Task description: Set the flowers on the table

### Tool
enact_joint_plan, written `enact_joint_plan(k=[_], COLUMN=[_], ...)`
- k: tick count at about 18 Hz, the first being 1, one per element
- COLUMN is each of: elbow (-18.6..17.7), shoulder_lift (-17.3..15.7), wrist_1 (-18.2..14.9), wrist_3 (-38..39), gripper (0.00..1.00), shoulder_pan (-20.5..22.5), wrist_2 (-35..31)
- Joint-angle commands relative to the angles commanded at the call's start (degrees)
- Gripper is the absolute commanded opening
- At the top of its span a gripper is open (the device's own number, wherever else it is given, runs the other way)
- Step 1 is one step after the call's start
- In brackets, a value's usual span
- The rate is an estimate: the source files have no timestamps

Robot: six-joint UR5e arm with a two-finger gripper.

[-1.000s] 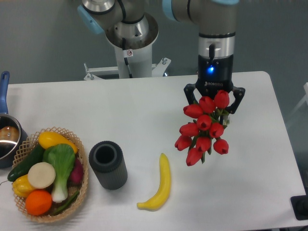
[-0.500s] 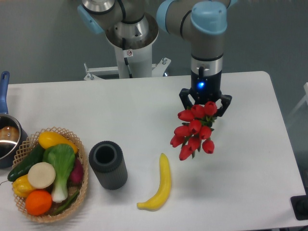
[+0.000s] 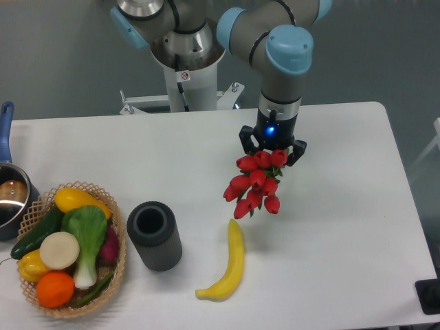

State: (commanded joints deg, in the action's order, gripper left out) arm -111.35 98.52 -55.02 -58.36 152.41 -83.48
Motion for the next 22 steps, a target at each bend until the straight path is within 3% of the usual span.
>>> enact_joint_plan(k=[3, 8, 13, 14, 15, 16, 17, 19, 22], elbow=[-0.53, -2.28, -1.85, -1.76, -1.41, -1.06, -0.36, 1.48, 6.83], shoulder_lift=[2.28, 4.04, 5.19, 5.19, 5.19, 5.10, 5.02, 4.49, 3.17], wrist_1=[0.00, 0.43, 0.44, 0.52, 0.53, 0.61, 0.61, 0.61, 1.14], wrist_3=[-0.09, -0.17, -1.05, -1.05, -1.14, -1.66, -1.93, -2.02, -1.93], gripper=[0.49, 0.49, 0.50, 0.56, 0.72, 0.82, 0.84, 1.00, 1.00], shoulder_pan=[-1.93, -3.08, -3.26, -3.26, -3.26, -3.26, -3.17, -2.99, -2.47], wrist_2=[-2.47, -2.39, -2.39, -2.39, -2.39, -2.39, -2.39, -2.30, -1.86])
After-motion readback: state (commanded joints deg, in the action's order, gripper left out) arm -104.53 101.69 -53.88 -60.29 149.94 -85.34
